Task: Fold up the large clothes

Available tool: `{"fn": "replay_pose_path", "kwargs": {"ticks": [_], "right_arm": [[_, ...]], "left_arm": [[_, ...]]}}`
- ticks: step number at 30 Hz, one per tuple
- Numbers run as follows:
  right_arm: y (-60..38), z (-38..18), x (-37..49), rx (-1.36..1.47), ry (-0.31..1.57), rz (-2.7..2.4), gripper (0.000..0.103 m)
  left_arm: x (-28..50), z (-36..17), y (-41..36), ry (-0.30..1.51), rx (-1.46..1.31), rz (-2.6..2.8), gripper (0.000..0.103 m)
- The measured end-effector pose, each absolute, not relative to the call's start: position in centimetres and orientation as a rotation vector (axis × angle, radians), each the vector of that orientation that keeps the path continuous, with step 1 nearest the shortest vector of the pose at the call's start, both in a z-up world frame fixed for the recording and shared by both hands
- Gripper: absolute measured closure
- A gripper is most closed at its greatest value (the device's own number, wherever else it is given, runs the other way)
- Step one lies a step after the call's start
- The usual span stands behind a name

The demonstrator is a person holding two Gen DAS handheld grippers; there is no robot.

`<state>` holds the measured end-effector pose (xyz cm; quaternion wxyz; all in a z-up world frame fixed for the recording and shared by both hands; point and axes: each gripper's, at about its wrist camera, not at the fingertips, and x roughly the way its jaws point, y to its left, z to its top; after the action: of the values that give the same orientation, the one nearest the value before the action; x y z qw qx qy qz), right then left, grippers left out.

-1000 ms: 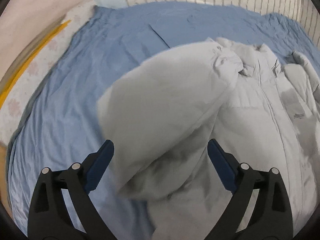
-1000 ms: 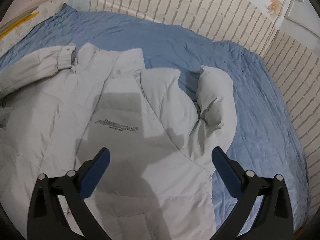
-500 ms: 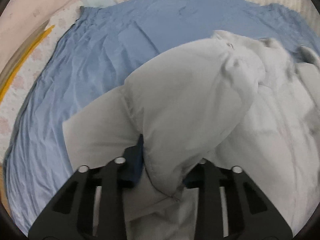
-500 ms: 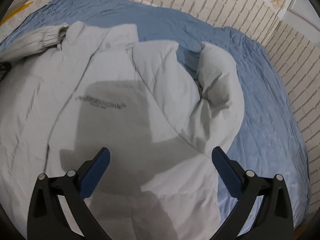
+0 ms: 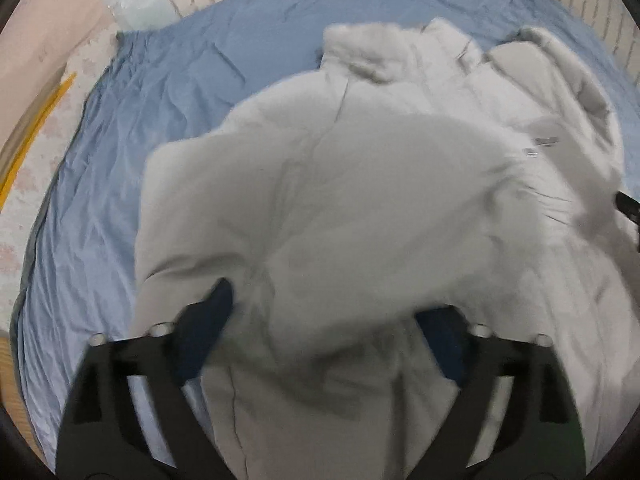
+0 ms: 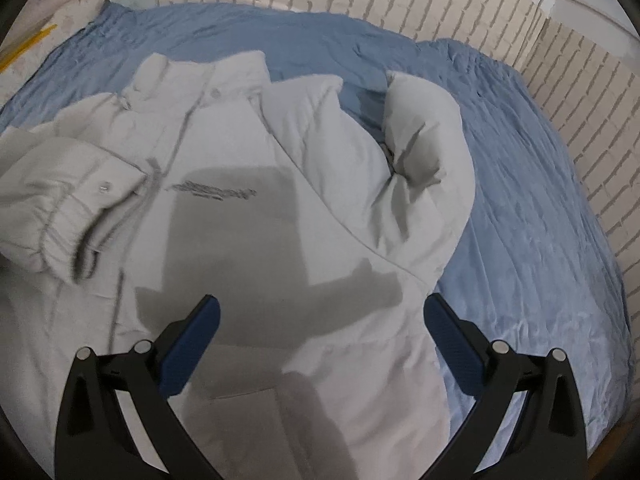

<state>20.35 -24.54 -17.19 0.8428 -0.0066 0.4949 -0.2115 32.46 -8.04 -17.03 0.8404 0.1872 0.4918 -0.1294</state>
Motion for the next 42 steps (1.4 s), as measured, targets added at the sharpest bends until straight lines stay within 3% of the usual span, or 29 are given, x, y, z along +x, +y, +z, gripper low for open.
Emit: {"fn": "replay_pose_path", "kwargs": {"ticks": [4, 8, 15, 17, 19, 21, 23, 25, 29, 31, 33, 42], "right_arm": [[-23.8, -16.7, 20.9, -0.014, 1.027, -0.442, 0.002], [-23.1, -16.4, 21.5, 0.067, 1.015, -0.381, 0.002], [-19.4, -16.2, 24.2, 0.082, 0.996, -0.297, 0.002], [-18.6, -16.1, 24.8, 0.109, 0.99, -0.269, 0.002], [-17.9, -16.1, 25.7, 0.14, 0.984, -0.242, 0.002], [-17.6, -16.5, 26.4, 0.163, 0.997, -0.222, 0.002], [-17.4, -17.7, 27.6, 0.209, 1.034, -0.193, 0.011], [-17.3, -19.3, 28.5, 0.303, 1.076, -0.152, 0.037], [-16.3, -20.5, 29.5, 0.371, 1.085, -0.143, 0.053], [-16.1, -20.3, 29.4, 0.364, 1.07, -0.138, 0.075], [-16.4, -19.8, 29.4, 0.328, 1.055, -0.135, 0.088], [-25.9, -17.2, 28.8, 0.225, 0.987, -0.377, 0.095]], "left_arm": [[31.1, -15.8, -7.7, 1.018, 0.385, -0.266, 0.004], [31.0, -13.2, -2.5, 1.003, 0.286, -0.237, 0.004], [37.4, -13.3, 2.0, 0.946, 0.265, -0.078, 0.003], [39.7, -15.7, 1.8, 0.981, 0.295, -0.067, 0.009], [41.1, -18.4, 1.2, 1.043, 0.314, -0.097, 0.024], [41.6, -20.4, 1.3, 1.086, 0.301, -0.106, 0.024], [41.4, -20.7, 1.3, 1.07, 0.29, -0.106, 0.024], [41.4, -20.7, 1.3, 1.066, 0.275, -0.103, 0.024], [41.5, -20.5, 1.7, 1.082, 0.258, -0.098, 0.023], [41.2, -19.7, 2.4, 1.088, 0.228, -0.101, 0.018], [40.4, -18.1, 3.7, 1.084, 0.192, -0.111, 0.01], [39.4, -14.2, 2.5, 1.033, 0.199, -0.141, 0.007]]}}
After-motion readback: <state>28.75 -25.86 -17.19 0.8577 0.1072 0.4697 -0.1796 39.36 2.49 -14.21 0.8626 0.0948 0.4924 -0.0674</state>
